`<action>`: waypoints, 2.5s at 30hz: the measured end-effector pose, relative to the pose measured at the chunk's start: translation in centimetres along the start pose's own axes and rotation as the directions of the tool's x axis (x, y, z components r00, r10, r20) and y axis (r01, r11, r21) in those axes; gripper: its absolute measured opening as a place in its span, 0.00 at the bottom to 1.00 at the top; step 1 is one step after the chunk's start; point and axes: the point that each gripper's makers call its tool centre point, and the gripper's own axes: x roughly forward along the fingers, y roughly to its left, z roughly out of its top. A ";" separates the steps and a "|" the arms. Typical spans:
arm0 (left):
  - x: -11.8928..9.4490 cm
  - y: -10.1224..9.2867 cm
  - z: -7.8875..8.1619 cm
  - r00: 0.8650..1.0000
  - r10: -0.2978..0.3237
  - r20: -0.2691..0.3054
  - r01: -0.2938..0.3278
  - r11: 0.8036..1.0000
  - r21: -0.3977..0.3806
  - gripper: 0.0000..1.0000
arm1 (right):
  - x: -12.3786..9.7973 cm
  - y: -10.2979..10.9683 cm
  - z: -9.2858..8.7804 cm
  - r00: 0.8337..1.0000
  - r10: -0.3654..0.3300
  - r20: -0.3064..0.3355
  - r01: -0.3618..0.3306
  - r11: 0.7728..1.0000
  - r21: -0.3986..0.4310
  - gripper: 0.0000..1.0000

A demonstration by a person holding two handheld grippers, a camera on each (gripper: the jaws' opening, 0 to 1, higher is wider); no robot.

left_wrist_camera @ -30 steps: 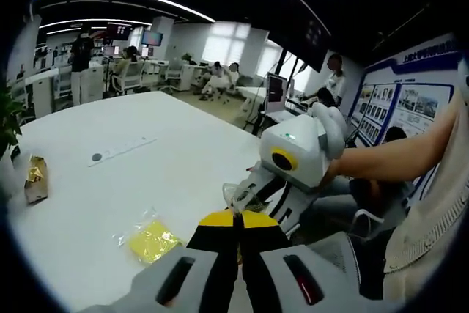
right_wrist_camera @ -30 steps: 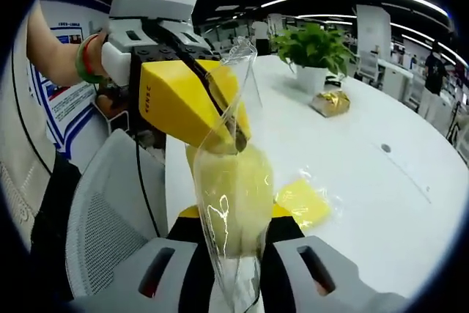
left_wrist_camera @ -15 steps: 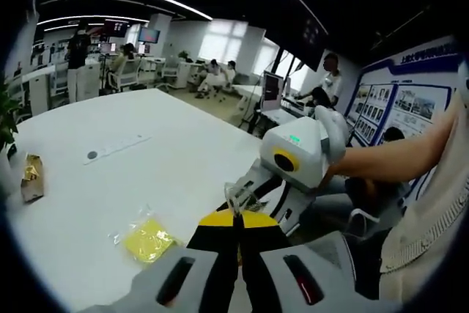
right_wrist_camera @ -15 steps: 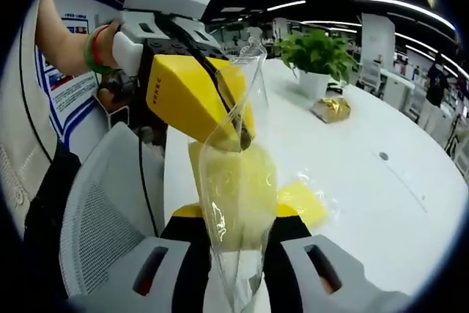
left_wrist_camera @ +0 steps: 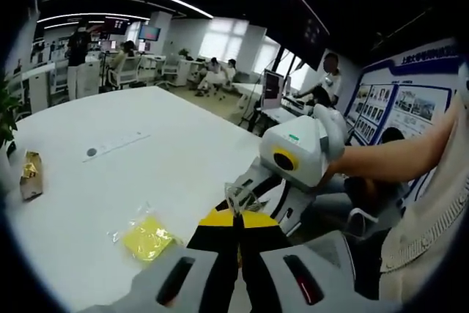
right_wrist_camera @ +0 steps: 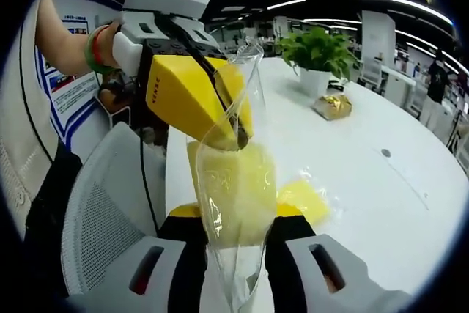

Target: Compare the silicone blocks by pressing each to a similar depth, holding the contact briefly, and releasing to observe deformation and rebound differences across the visible hardness samples.

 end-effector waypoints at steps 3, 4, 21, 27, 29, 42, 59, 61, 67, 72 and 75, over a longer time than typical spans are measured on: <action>0.0 0.0 0.0 1.000 0.001 0.000 -0.001 1.000 -0.005 0.00 | -0.2 0.0 0.1 1.000 -0.007 0.028 0.007 1.000 -0.001 0.28; 0.0 0.0 -0.1 1.000 0.000 -0.002 0.000 1.000 -0.009 0.00 | -0.3 0.0 0.2 0.999 -0.010 0.041 0.010 1.000 0.005 0.30; 1.0 0.5 -1.6 1.000 0.007 -0.026 -0.009 0.997 -0.070 0.00 | -5.8 -0.9 -0.5 0.962 -0.206 0.179 0.167 0.963 0.213 0.68; 2.1 0.8 -2.2 1.000 0.011 -0.020 -0.013 0.991 -0.134 0.00 | -8.9 -0.6 -0.5 0.915 -0.314 0.254 0.236 0.926 0.294 0.80; 2.5 0.9 -2.3 1.000 0.013 -0.017 -0.015 0.987 -0.157 0.00 | -10.1 -0.6 -0.9 0.897 -0.358 0.260 0.268 0.906 0.326 0.83; 7.9 2.2 -1.8 0.998 0.055 0.042 -0.040 0.956 -0.292 0.00 | -16.9 -0.2 -3.1 0.773 -0.560 0.299 0.405 0.798 0.447 0.84; 16.3 4.5 -1.8 0.993 0.029 0.117 0.044 0.817 -0.575 0.00 | -17.7 0.2 -7.1 0.788 -0.583 0.196 0.421 0.743 0.520 0.80; 17.1 5.3 -2.2 0.993 0.046 0.104 0.023 0.816 -0.578 0.00 | -17.9 -0.1 -7.4 0.787 -0.588 0.187 0.426 0.737 0.525 0.79; 18.8 8.8 -2.8 0.989 0.125 0.078 -0.054 0.801 -0.596 0.00 | -17.8 -0.8 -8.1 0.783 -0.599 0.167 0.435 0.720 0.542 0.77; 20.0 11.6 -4.0 0.982 0.185 0.039 -0.118 0.762 -0.636 0.00 | -17.6 -1.2 -8.5 0.783 -0.602 0.154 0.433 0.707 0.560 0.76; 20.8 12.6 -4.8 0.980 0.196 0.018 -0.134 0.730 -0.670 0.00 | -17.5 -1.4 -8.6 0.782 -0.605 0.151 0.432 0.700 0.569 0.75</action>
